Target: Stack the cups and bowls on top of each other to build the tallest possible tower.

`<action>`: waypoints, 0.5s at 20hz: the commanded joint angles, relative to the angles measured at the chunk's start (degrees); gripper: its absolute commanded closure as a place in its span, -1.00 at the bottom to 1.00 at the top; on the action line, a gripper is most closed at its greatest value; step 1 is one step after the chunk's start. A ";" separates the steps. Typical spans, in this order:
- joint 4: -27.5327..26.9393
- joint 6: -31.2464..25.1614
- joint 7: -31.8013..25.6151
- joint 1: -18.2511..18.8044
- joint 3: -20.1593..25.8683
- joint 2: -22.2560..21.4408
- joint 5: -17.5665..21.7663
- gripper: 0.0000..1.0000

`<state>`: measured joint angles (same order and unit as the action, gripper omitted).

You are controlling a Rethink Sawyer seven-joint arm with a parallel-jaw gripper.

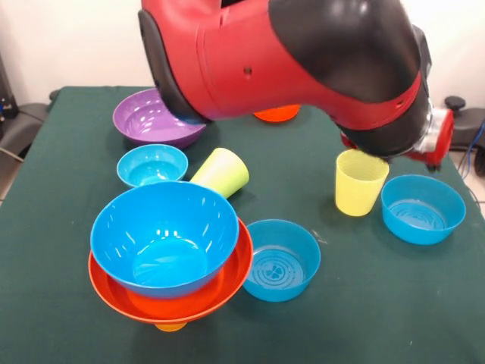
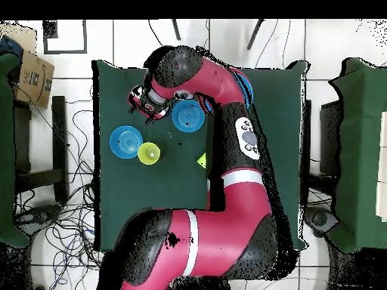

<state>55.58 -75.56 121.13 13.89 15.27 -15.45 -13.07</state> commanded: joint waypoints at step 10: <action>8.99 20.58 22.09 -8.75 -15.11 -3.35 2.77 -1.00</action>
<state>60.33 -54.94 123.88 9.31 6.10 -18.59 -12.48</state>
